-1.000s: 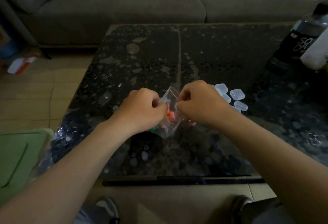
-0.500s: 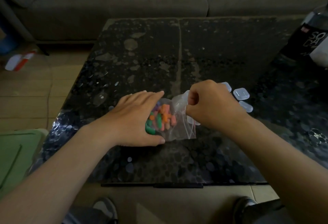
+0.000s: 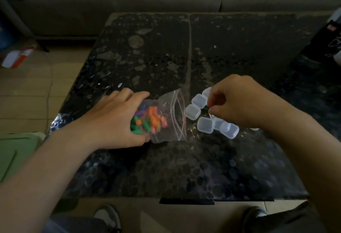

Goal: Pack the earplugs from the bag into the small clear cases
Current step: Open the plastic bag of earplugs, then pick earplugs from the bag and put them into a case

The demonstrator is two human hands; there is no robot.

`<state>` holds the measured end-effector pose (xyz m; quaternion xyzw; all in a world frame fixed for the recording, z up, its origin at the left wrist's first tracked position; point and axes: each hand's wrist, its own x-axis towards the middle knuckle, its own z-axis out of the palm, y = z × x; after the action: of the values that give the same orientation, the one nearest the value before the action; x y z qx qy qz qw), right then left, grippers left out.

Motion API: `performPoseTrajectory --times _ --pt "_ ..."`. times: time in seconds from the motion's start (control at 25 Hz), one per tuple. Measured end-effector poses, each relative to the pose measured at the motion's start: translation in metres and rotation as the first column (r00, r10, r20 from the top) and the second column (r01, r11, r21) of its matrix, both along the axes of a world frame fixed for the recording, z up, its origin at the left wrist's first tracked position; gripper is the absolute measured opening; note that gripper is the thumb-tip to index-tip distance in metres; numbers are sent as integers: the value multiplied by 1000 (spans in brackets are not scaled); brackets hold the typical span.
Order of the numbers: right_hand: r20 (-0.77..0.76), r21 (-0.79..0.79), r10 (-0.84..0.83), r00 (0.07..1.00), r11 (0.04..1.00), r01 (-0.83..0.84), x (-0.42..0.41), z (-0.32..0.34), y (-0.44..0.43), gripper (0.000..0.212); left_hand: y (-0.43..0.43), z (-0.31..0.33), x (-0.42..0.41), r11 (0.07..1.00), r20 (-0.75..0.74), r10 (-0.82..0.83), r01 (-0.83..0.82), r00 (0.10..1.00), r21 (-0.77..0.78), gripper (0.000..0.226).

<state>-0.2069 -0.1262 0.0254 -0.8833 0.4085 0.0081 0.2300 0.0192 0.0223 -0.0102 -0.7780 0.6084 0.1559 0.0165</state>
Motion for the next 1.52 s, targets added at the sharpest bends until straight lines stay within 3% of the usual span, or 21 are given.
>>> performPoseTrajectory --times 0.04,0.2,0.44,0.56,0.68,0.76,0.84,1.08,1.24,1.52 --pt "-65 -11 56 996 998 -57 -2 1 1 3 0 -1 -2 1000 -6 -13 13 1000 -4 118" --pt "-236 -54 205 950 973 -223 -1 -2 12 20 -1 -3 -13 997 -16 -81 81 997 -20 122" --pt "-283 -172 231 931 943 -286 7 -22 16 24 -3 -12 -22 970 -13 -198 194 980 -147 122" --pt "-134 -35 214 968 975 -220 4 -10 12 15 -3 -13 -27 932 -59 -232 204 971 -298 104" --pt "165 39 170 971 983 -179 0 4 7 19 -2 -13 -32 820 -245 -247 68 937 -568 56" --pt "368 95 149 918 976 -196 2 7 11 23 -3 -8 -42 765 -497 -238 -154 834 -626 30" --pt "473 111 140 870 970 -217 7 3 18 29 -3 -3 -53 758 -709 -222 -340 669 -557 17" --pt "598 210 58 800 951 -226 15 -3 27 23 -7 0 -62 736 -854 -186 -507 486 -449 12" --pt "655 298 -49 754 934 -198 18 0 31 9 -8 -3 -62 700 -833 -225 -511 504 -499 18" --pt "642 350 -113 758 923 -159 20 -2 36 18 -8 -4 -64 680 -818 -229 -514 529 -523 22"
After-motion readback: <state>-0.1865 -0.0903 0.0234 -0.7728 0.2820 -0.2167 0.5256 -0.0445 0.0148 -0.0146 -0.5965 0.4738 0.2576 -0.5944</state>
